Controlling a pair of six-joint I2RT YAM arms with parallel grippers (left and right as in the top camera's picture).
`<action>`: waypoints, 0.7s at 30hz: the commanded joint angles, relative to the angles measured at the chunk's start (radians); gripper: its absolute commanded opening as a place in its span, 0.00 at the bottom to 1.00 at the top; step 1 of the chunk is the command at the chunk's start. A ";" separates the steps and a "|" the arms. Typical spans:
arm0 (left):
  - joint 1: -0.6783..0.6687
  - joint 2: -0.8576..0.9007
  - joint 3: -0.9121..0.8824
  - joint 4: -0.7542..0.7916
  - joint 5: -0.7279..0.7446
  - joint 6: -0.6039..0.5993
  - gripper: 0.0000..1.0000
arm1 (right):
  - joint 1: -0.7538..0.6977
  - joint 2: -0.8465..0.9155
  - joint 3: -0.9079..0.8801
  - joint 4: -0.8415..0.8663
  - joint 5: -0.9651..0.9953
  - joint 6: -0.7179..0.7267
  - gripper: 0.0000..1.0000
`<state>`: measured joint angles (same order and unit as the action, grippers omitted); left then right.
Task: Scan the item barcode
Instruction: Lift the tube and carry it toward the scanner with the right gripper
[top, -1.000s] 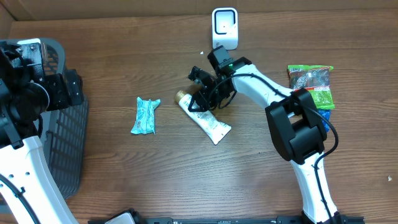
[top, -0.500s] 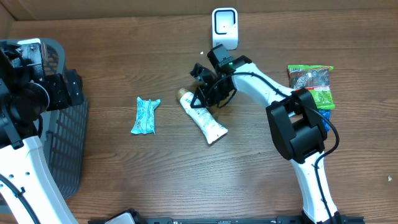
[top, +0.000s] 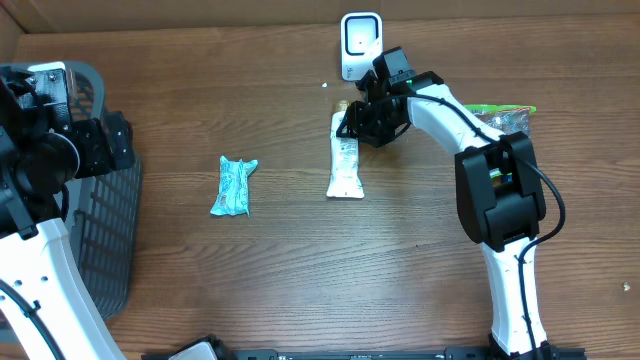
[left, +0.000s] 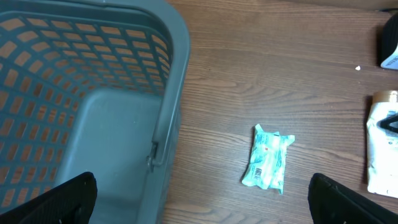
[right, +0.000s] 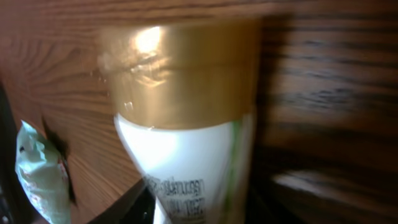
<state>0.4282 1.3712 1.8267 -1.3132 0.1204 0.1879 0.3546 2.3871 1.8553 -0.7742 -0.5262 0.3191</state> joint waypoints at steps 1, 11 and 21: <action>0.003 0.003 0.013 0.001 0.007 0.018 1.00 | 0.011 0.028 -0.004 -0.050 0.092 0.037 0.54; 0.003 0.003 0.013 0.001 0.007 0.018 1.00 | 0.011 0.028 -0.063 -0.128 0.106 -0.005 0.55; 0.003 0.003 0.013 0.001 0.007 0.018 1.00 | 0.008 0.027 -0.082 -0.100 0.025 -0.008 0.04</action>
<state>0.4282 1.3712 1.8267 -1.3136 0.1200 0.1879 0.3561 2.3524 1.8221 -0.8558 -0.5640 0.3187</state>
